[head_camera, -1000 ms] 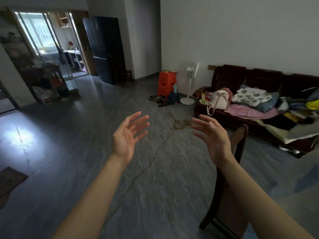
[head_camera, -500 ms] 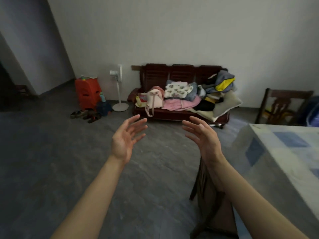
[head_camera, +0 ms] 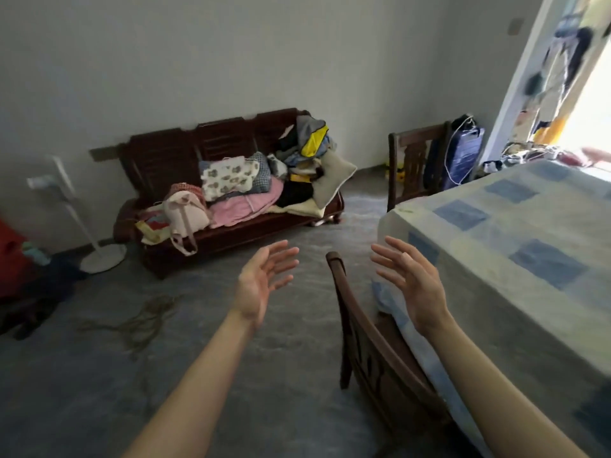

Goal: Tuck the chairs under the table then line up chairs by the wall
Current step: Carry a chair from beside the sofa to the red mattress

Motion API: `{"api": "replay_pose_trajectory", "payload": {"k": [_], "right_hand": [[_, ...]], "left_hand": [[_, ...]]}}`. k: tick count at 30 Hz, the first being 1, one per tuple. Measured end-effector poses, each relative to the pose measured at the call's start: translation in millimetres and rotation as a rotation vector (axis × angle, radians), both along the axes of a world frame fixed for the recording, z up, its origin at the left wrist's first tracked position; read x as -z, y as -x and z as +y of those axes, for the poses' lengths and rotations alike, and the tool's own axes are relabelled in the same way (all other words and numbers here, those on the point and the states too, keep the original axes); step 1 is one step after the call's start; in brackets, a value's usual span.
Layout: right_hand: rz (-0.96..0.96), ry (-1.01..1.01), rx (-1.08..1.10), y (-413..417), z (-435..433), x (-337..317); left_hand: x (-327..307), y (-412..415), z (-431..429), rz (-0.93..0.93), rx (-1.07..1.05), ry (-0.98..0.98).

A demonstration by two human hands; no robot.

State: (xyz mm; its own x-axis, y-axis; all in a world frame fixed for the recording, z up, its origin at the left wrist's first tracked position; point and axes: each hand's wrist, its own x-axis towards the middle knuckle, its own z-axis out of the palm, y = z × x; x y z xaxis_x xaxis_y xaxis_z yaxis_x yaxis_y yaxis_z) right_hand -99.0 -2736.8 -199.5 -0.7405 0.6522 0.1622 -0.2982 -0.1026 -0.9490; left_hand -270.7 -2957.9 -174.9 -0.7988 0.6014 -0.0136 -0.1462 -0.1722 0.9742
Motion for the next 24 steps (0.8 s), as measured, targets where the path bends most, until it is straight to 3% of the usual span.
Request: {"api": "replay_pose_trajectory", "payload": {"k": [5,13,24], "right_hand": [[-0.029,0.026,0.190,0.5,16.9,11.3],[-0.142,0.049,0.544,-36.5,36.1,29.6],[-0.355,0.037,1.044,-49.4,-22.5,44.0]], "left_hand": [[8.5,53.0,53.7,0.021,0.136,0.086],[30.4,96.5,152.5,-0.109,0.460,-0.008],[80.8,162.4,227.8,0.043,0.875,0.087]]}}
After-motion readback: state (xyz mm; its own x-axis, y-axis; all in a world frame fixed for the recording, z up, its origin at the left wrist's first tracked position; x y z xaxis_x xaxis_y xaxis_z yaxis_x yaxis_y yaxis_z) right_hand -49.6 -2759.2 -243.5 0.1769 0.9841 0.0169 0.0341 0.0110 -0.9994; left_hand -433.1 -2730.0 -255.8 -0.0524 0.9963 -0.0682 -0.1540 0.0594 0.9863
